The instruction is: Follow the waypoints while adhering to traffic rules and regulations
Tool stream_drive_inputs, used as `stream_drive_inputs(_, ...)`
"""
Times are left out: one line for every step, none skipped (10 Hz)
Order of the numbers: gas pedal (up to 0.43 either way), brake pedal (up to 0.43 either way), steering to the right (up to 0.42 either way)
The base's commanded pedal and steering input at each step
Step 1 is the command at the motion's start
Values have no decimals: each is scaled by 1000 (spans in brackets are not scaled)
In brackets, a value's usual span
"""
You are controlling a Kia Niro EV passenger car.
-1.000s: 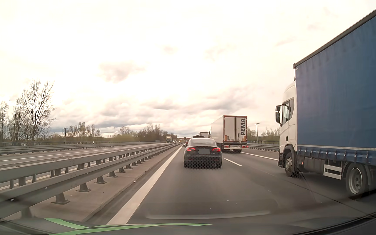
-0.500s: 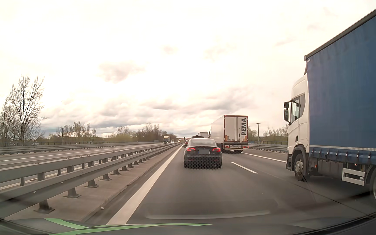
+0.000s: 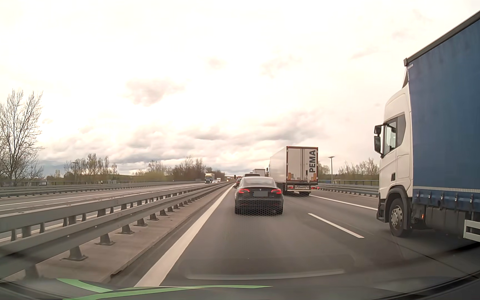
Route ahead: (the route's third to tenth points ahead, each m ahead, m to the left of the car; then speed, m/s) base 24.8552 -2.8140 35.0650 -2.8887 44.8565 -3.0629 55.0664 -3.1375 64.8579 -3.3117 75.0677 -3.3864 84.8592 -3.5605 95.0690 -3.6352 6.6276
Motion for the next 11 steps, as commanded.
stream_drive_inputs(67, 0, 0)
stream_drive_inputs(67, 0, 0)
stream_drive_inputs(79, 0, 0)
stream_drive_inputs(79, 0, 0)
stream_drive_inputs(79, 0, 0)
stream_drive_inputs(87, 0, 0)
stream_drive_inputs(87, 0, -1)
stream_drive_inputs(98, 0, -1)
stream_drive_inputs(98, 0, -1)
stream_drive_inputs(98, 0, -1)
stream_drive_inputs(98, 0, -1)
